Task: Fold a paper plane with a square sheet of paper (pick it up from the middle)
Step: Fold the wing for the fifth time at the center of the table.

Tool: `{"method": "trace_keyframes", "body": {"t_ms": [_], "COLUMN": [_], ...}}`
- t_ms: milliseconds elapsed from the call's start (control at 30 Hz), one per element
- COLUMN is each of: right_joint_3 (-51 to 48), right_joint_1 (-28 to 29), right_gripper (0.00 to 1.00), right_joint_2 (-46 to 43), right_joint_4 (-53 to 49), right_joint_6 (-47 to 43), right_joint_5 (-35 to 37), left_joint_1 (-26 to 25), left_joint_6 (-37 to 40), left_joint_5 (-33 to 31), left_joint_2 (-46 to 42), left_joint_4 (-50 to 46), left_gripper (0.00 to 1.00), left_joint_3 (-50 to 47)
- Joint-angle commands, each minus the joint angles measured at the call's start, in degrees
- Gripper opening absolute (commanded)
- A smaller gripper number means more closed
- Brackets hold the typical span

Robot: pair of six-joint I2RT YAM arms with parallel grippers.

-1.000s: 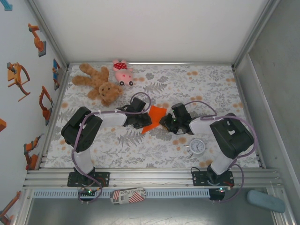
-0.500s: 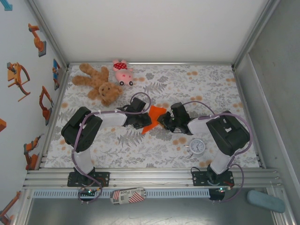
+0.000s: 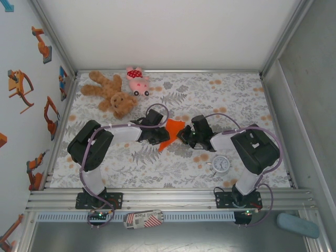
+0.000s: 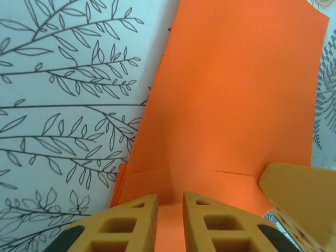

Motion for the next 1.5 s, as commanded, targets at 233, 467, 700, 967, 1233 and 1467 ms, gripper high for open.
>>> {"method": "trace_keyframes", "body": {"t_ms": [233,467,700,967,1233,1467], "right_joint_3": [1.6,3.4,4.4,4.9,5.7,6.4], "right_joint_1": [0.3,0.1,-0.7,-1.4,-2.2,-2.3], "right_gripper": [0.0,0.0,0.0,0.0,0.0,0.0], "right_joint_2": [-7.0,-10.8,-11.9,-11.1,-10.9,-10.6], "right_joint_4": [-7.6,-14.0,-17.4,-17.5,-18.2,-19.7], "right_joint_6": [-2.2,-1.9,0.1,2.1,3.0,3.3], "right_joint_5": [3.0,4.0,3.9,2.9,0.1,-0.6], "left_joint_1": [-1.3,-4.3,-8.3,-12.8,-13.8,-13.9], "left_joint_6": [13.1,21.0,27.7,34.9,45.3,48.2], "left_joint_5": [-2.4,-5.7,-10.5,-16.3,-19.1,-20.9], "left_joint_2": [-9.5,-12.4,-11.9,-9.4,-8.3,-5.8], "left_joint_4": [0.6,5.6,11.9,16.1,21.0,21.3], "left_gripper": [0.31,0.37,0.42,0.45,0.44,0.43], "left_joint_3": [-2.8,-6.2,-9.3,-10.0,-11.9,-11.0]}}
